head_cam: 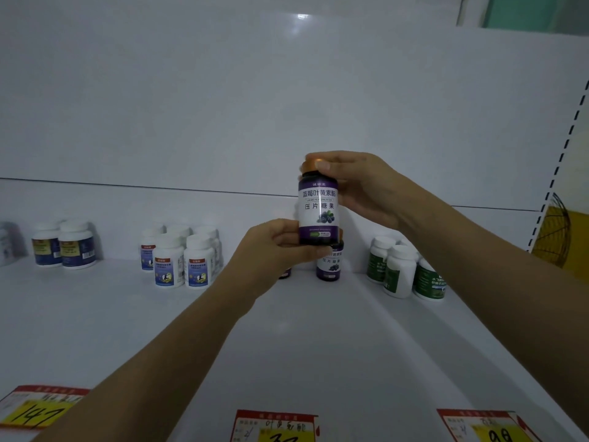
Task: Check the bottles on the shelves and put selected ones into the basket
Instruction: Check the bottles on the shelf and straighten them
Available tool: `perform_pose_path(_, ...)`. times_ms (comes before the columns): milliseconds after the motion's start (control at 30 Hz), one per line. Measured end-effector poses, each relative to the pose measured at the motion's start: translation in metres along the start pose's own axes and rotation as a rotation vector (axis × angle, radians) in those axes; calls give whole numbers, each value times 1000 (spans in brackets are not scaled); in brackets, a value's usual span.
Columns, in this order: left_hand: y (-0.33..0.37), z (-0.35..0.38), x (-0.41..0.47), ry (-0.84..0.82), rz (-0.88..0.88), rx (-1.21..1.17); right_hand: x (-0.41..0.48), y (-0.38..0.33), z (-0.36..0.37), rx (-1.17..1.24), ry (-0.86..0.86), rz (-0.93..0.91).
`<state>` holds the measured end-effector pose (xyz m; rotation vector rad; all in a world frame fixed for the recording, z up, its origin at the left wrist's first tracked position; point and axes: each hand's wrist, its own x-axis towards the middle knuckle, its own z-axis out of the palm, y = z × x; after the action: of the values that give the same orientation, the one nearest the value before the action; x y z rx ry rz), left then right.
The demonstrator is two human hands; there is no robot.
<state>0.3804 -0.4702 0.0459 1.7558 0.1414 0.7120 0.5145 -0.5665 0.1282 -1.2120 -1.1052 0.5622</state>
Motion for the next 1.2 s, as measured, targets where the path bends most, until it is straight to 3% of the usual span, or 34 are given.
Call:
perform_pose_path(300, -13, 2, 2, -18, -4, 13, -7, 3, -10, -268, -63, 165)
perform_pose_path(433, -15, 3, 4, -48, 12, -3, -9, 0, -9, -294, 12, 125)
perform_pose_path(600, -12, 0, 16, 156, 246, 133, -30, -10, 15, -534, 55, -237)
perform_pose_path(733, -8, -3, 23, 362, 440, 198, -48, 4, 34, -1011, 67, -812)
perform_pose_path(900, 2, -8, 17, 375, 508, 313, -49, 8, 38, -1096, 115, -963)
perform_pose_path(967, 10, -12, 16, 262, 410, 287, -45, -2, 38, -1026, 103, -850)
perform_pose_path(1100, 37, -25, 11, -4, 19, 126, -21, -32, 33, -752, 157, -321)
perform_pose_path(1200, 51, -28, 7, -141, -218, -10, 0, -40, 23, -409, 163, 110)
